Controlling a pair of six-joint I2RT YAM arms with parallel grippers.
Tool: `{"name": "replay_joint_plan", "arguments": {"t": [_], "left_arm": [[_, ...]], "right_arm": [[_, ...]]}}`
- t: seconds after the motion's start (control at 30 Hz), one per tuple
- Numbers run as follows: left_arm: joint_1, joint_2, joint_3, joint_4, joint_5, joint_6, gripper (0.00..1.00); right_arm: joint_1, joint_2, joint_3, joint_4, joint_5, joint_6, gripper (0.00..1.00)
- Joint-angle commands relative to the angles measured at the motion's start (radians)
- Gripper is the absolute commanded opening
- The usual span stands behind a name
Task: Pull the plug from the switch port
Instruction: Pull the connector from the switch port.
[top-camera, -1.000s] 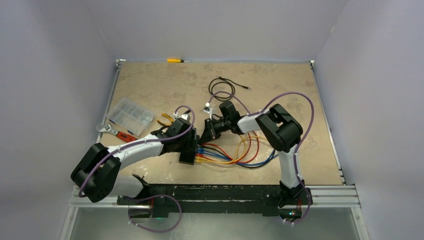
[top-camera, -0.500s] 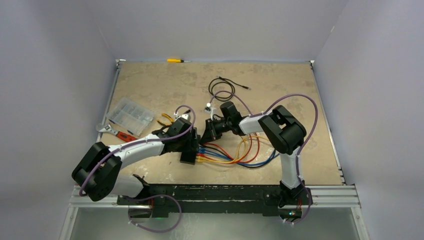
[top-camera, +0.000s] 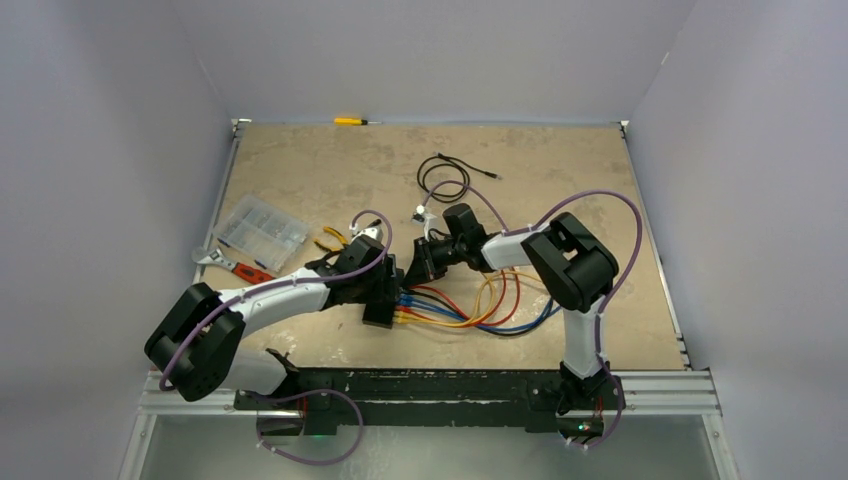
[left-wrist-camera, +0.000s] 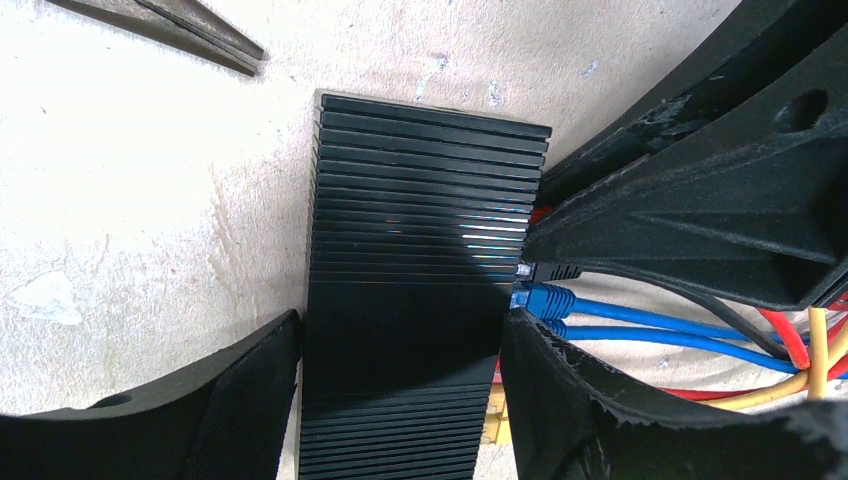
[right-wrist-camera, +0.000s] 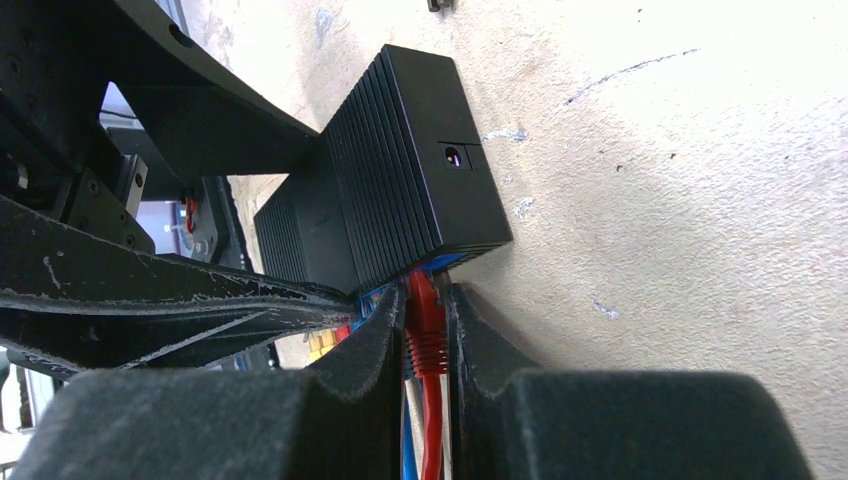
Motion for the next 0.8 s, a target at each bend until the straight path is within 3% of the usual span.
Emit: {"name": "replay_joint_plan", "arguments": {"t": [0.0, 0.77], "left_arm": [[0.032, 0.057, -0.059, -0.153, -0.196, -0.033, 0.0], [0.045, 0.076, -0.059, -0.15, -0.212, -0.036, 0.0]], "right_arm": [[-0.015, -0.033, -0.048, -0.164, 0.013, -0.048, 0.0], [-0.021, -0.078, -0.072, -0.226, 0.054, -0.071, 0.0]]}}
